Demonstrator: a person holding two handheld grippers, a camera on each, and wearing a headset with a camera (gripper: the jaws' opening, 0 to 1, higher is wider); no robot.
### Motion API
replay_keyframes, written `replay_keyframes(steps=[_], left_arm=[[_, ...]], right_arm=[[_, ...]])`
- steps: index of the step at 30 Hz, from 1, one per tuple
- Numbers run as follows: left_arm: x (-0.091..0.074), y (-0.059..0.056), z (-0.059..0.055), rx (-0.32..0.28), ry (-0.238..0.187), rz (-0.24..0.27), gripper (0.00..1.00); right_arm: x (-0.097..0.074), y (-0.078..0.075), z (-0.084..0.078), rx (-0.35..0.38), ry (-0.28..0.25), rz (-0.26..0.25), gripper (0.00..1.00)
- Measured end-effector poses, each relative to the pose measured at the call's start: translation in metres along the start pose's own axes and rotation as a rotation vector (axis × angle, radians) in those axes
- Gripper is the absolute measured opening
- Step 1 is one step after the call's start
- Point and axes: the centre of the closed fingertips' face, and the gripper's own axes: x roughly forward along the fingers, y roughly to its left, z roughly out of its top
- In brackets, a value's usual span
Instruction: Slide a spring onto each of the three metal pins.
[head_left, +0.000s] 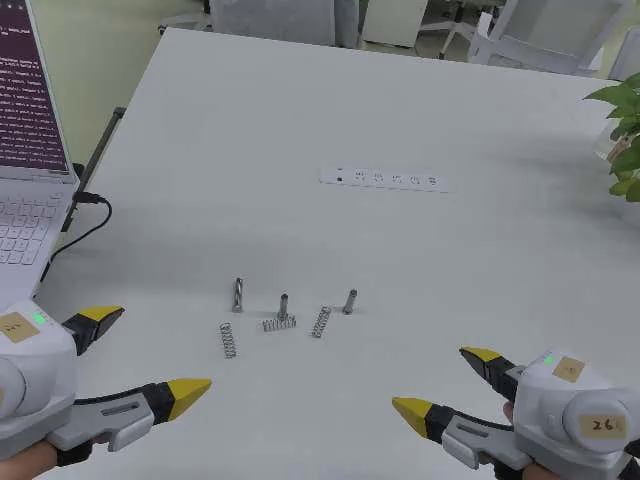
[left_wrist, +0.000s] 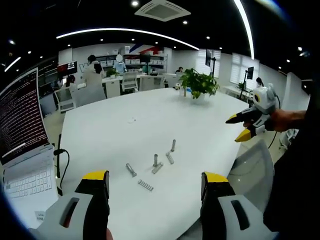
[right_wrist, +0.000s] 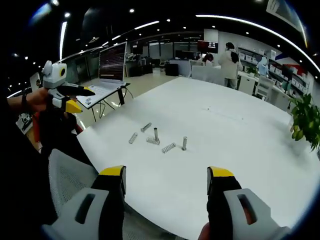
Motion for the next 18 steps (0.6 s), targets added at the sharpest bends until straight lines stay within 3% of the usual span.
replay_keyframes(steps=[18], left_arm=[[-0.0083,0.0034,-0.0033,-0.048,-0.022,0.053,0.70]], right_arm=[[-0.0069,-0.0050,-0.0007,-0.015,-0.006,0.006,0.63]])
